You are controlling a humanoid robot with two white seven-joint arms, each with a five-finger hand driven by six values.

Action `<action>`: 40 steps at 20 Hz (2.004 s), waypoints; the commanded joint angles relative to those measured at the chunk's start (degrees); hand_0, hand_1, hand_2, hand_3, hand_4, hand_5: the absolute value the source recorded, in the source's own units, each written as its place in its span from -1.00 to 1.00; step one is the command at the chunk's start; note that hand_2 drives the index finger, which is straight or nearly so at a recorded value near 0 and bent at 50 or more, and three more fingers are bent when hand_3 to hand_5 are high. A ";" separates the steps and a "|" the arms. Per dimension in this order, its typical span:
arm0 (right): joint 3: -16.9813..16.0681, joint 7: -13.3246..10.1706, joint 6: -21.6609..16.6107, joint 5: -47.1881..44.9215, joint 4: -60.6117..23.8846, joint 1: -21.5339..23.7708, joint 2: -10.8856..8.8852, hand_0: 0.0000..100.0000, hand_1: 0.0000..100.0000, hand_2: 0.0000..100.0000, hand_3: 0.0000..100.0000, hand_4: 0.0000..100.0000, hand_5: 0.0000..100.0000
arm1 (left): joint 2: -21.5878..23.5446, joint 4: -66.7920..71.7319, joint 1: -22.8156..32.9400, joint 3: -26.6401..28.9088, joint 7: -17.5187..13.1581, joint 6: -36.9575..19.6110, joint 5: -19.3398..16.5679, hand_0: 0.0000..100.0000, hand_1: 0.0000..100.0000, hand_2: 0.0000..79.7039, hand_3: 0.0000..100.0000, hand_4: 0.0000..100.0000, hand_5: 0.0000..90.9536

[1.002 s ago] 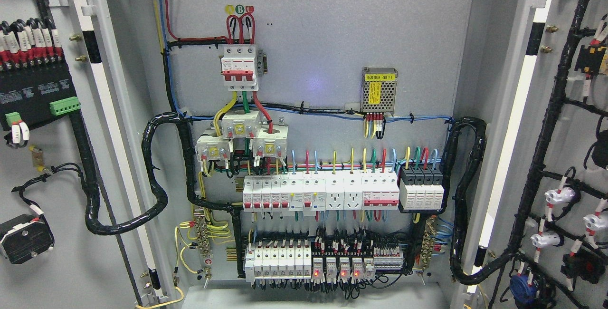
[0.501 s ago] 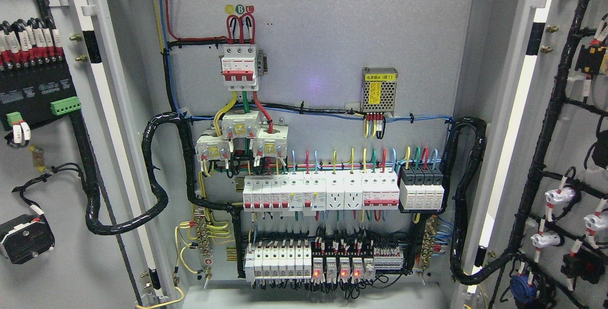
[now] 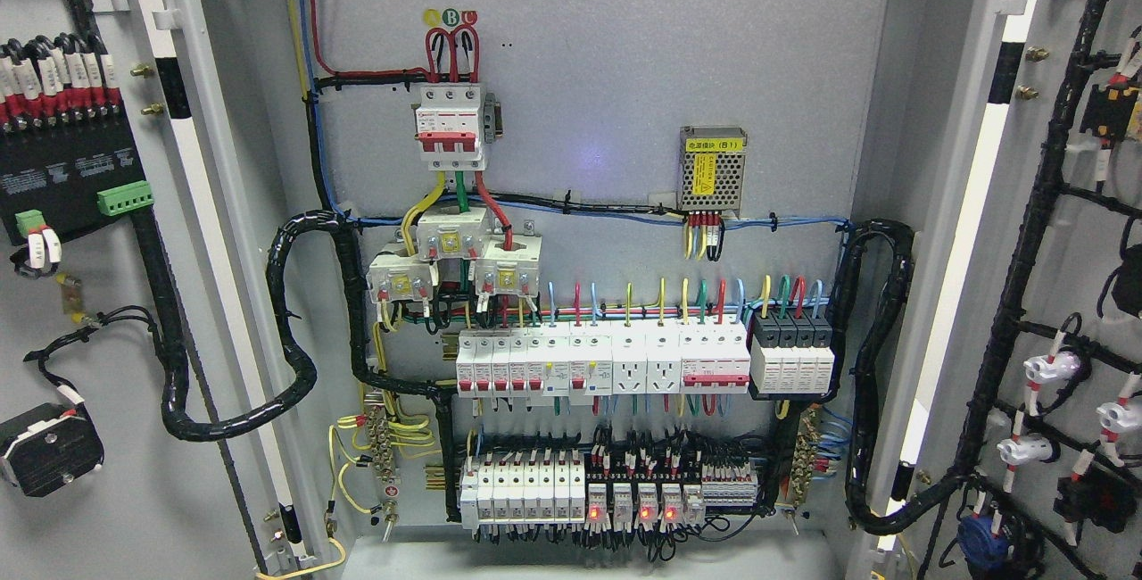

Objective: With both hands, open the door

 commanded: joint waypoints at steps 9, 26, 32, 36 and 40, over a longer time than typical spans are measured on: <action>13.86 0.29 0.20 5.47 2.75 0.21 -0.41 -0.62 -1.00 -1.00 -1.00 -1.00 -1.00 | -4.21 -0.82 3.00 -6.20 -0.22 -0.07 -4.71 -1.00 -1.00 -1.00 -1.00 -1.00 -1.00; 19.13 0.90 -0.24 7.24 26.29 3.81 0.56 -0.62 -1.00 -1.00 -1.00 -1.00 -1.00 | -10.89 20.79 0.19 -16.12 -0.31 0.02 -10.08 -1.00 -1.00 -1.00 -1.00 -1.00 -1.00; 22.91 0.90 -0.24 9.79 38.15 3.90 0.39 -0.62 -1.00 -1.00 -1.00 -1.00 -1.00 | -11.86 32.65 -1.04 -19.99 -0.40 -0.07 -9.99 -1.00 -1.00 -1.00 -1.00 -1.00 -1.00; 26.86 1.08 -0.07 15.32 50.80 1.97 0.65 -0.62 -1.00 -1.00 -1.00 -1.00 -1.00 | -13.44 40.57 -1.66 -23.33 -0.48 -0.24 -10.08 -1.00 -1.00 -1.00 -1.00 -1.00 -1.00; 30.03 1.17 0.02 16.30 62.06 -1.10 1.70 -0.62 -1.00 -1.00 -1.00 -1.00 -1.00 | -13.97 45.58 -1.83 -25.53 -0.48 -0.24 -10.25 -1.00 -1.00 -1.00 -1.00 -1.00 -1.00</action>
